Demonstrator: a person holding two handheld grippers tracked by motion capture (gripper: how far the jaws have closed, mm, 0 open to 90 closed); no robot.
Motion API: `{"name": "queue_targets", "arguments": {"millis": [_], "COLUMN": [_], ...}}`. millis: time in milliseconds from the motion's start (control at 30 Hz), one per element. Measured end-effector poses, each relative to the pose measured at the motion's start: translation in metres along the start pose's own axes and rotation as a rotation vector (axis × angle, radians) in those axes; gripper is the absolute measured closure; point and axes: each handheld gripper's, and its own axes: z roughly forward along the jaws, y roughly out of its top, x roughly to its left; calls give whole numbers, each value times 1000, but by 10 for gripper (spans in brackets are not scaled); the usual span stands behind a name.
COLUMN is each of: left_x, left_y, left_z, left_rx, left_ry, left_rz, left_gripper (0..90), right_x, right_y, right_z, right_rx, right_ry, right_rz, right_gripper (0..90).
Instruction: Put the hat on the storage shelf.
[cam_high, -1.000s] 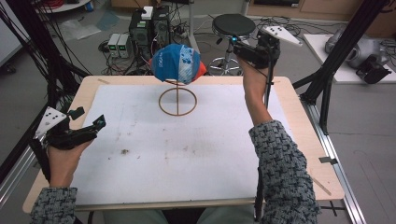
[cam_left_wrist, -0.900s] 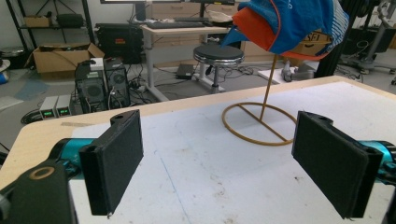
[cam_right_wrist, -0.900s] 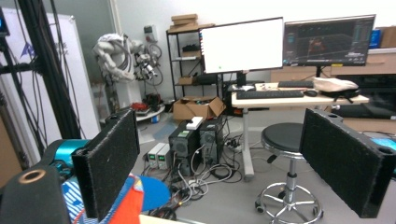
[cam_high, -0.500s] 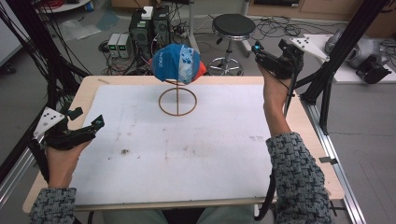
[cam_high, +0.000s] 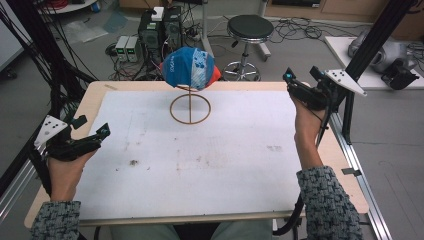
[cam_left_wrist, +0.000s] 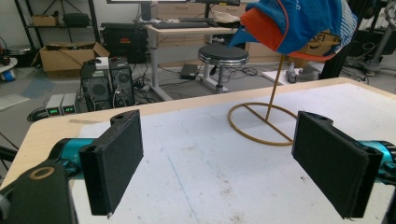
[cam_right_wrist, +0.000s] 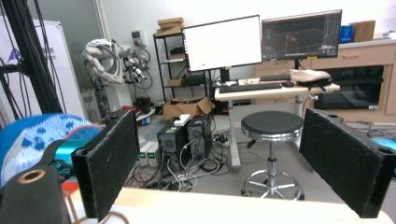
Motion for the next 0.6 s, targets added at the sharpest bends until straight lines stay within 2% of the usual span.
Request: {"name": "queue_targets", "arguments": {"millis": [233,433,533,600], "left_x": [2,4,4,4], "left_y": [-1,-3,-3,-2], "left_z": [0,0,-1,-1], "left_rx": [1,2,2,0], "left_ry": [7,14,16,17], "left_rz": [0,-6,-6,-7], "left_gripper": [167,167,167,167], "right_x": [-7,-11,-12,-10], "right_y": [-29,-53,-59,-60], "right_z": [-21,-36,-39,-42], "right_rx": [9,34,108,123], "right_ry": [-7,-18,-23,-10], "right_rz": [-1,-40,-22,-24], "right_gripper": [113,113,99,99]}}
